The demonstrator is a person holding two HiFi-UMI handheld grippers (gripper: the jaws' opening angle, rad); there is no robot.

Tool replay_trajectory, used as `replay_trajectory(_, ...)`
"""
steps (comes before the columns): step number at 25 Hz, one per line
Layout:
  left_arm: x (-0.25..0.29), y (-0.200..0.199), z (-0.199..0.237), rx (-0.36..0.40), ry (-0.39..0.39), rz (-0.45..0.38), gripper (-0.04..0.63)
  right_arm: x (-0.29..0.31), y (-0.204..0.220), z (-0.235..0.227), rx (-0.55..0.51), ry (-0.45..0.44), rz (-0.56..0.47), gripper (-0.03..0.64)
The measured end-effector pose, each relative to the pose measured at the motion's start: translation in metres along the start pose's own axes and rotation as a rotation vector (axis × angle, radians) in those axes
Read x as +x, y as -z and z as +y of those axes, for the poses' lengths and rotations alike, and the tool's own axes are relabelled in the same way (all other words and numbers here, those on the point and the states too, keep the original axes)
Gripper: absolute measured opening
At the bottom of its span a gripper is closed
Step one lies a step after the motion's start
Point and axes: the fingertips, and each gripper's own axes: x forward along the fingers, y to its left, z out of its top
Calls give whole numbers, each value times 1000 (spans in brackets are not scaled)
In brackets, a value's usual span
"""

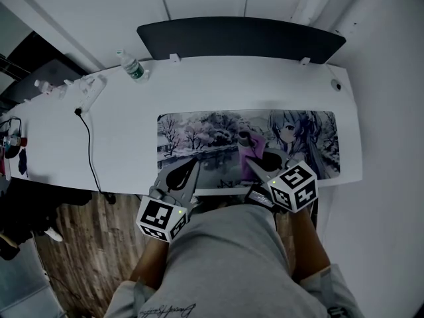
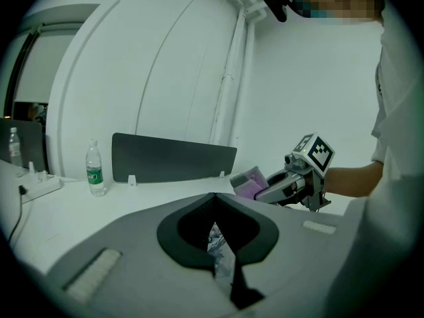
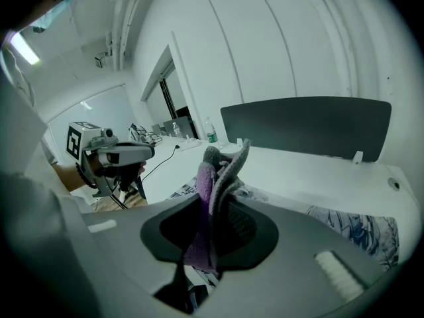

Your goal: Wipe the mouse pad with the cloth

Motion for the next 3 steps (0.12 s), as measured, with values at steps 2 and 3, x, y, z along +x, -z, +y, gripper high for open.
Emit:
replay_trajectory(2, -1, 0, 1, -2, -2, 1, 18, 0, 0, -1, 3, 4, -1, 86)
replay_trajectory(3, -1, 1, 1, -3, -3, 2, 18, -1, 0, -1, 4, 5, -1, 86)
